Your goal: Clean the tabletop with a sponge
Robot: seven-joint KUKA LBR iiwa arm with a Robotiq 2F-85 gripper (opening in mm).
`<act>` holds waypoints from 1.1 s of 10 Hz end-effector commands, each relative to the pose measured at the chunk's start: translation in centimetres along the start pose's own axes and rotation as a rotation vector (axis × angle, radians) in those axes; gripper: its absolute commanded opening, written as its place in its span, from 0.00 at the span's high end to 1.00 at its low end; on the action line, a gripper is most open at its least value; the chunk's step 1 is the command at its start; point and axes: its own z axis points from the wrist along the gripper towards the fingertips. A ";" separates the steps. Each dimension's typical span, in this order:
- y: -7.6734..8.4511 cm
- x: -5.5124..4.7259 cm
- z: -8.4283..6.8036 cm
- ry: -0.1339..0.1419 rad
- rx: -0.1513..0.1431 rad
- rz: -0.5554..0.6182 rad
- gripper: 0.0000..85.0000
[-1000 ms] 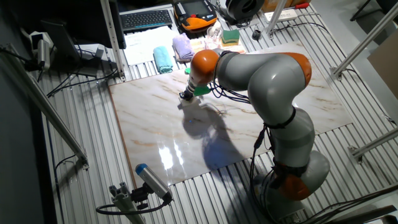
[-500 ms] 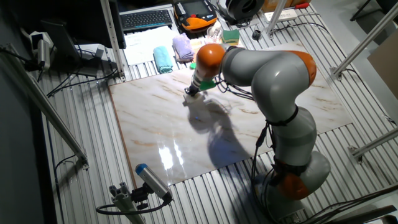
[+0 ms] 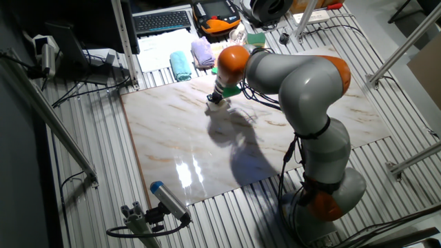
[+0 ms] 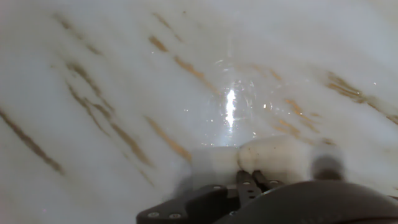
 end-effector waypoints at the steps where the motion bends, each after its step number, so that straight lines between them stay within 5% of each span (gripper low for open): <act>1: -0.1 -0.2 -0.3 0.010 0.029 0.019 1.00; 2: -0.1 -0.4 -0.6 0.036 0.049 0.041 1.00; 4: -0.2 -1.0 -0.5 0.041 0.066 0.073 1.00; 6: 0.0 -1.3 -0.7 0.054 0.044 0.070 1.00; 8: 0.0 -1.3 -0.7 0.050 -0.029 0.100 1.00; 11: 0.0 -1.3 -0.7 0.055 -0.032 0.152 1.00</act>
